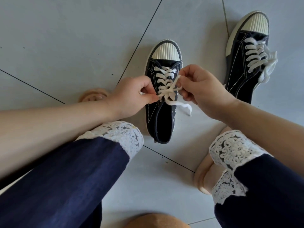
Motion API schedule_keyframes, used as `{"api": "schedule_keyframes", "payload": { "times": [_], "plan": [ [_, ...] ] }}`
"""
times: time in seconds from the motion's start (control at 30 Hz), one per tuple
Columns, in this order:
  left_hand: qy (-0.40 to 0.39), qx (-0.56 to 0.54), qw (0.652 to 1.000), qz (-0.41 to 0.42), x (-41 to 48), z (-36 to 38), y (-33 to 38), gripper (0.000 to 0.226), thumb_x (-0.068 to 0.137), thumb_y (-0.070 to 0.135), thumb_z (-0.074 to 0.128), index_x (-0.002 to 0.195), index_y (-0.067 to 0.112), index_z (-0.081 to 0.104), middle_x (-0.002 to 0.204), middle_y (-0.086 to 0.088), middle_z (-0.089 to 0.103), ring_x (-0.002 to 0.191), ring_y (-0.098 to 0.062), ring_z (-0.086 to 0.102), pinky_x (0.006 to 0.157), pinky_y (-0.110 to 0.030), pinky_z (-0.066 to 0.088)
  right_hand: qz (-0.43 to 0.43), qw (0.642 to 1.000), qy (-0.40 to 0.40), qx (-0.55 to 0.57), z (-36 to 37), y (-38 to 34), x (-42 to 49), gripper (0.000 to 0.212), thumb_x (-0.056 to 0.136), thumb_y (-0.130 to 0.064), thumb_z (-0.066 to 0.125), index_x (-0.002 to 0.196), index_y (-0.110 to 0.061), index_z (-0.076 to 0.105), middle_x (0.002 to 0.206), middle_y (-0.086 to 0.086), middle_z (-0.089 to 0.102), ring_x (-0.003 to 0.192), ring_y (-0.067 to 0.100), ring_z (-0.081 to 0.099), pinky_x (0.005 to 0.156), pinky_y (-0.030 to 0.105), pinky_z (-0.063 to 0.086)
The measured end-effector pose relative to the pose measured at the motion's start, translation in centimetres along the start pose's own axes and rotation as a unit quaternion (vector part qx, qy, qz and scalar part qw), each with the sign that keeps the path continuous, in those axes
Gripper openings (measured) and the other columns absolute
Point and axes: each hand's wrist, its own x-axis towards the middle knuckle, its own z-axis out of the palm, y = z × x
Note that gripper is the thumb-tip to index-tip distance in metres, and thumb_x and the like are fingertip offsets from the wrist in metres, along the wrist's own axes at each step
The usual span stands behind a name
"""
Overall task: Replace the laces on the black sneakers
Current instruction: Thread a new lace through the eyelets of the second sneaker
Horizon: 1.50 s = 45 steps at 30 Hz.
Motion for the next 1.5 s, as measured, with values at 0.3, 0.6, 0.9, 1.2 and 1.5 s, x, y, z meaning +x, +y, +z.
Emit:
{"api": "schedule_keyframes", "payload": {
  "times": [0.3,0.6,0.9,1.2,1.5],
  "plan": [
    [-0.017,0.028,0.999,0.0,0.0,-0.8,-0.1,0.023,0.078,0.016,0.07,0.064,0.023,0.053,0.065,0.016,0.053,0.06,0.003,0.047,0.057,-0.006,0.034,-0.153,0.87,-0.007,-0.469,-2.0,0.2,0.8,0.012,0.092,-0.008,0.044,0.095,-0.015,0.052,0.082,-0.004,0.049,0.072,0.021,0.046,0.065,0.029,0.036],
    [-0.011,0.016,1.0,0.01,-0.1,-0.9,0.0,0.024,0.079,0.017,0.069,0.066,0.029,0.053,0.066,0.014,0.055,0.06,0.008,0.048,0.058,-0.006,0.034,-0.136,0.895,0.023,-0.425,-2.7,1.0,0.9,0.013,0.086,-0.029,0.061,0.085,-0.017,0.065,0.069,-0.013,0.052,0.068,0.013,0.05,0.061,0.026,0.033],
    [-0.057,0.064,0.996,0.035,-0.3,-2.0,0.0,0.025,0.08,0.013,0.066,0.064,0.025,0.05,0.067,0.015,0.058,0.068,-0.004,0.055,0.064,-0.012,0.038,-0.251,0.74,0.057,-0.622,-3.8,1.7,0.4,0.006,0.085,-0.004,0.06,0.089,-0.007,0.06,0.08,0.011,0.053,0.061,0.031,0.052,0.047,0.025,0.03],
    [-0.074,0.025,0.997,0.003,0.4,-1.1,-0.8,0.019,0.078,0.017,0.069,0.068,0.027,0.056,0.07,0.015,0.06,0.064,0.006,0.053,0.064,-0.01,0.039,-0.153,0.798,0.064,-0.579,-3.4,3.1,0.0,0.012,0.094,-0.023,0.047,0.101,-0.016,0.053,0.084,0.0,0.048,0.068,0.026,0.047,0.052,0.028,0.033],
    [-0.107,-0.069,0.988,-0.088,-0.1,-1.5,-1.1,0.07,0.051,0.054,0.068,0.113,0.027,0.049,0.11,0.005,0.057,0.097,-0.013,0.059,0.09,-0.034,0.048,-0.13,0.889,0.176,-0.403,-5.6,3.9,-3.1,0.019,0.085,-0.017,0.062,0.103,-0.017,0.057,0.089,-0.005,0.053,0.076,0.011,0.048,0.068,0.025,0.036]
  ]
}}
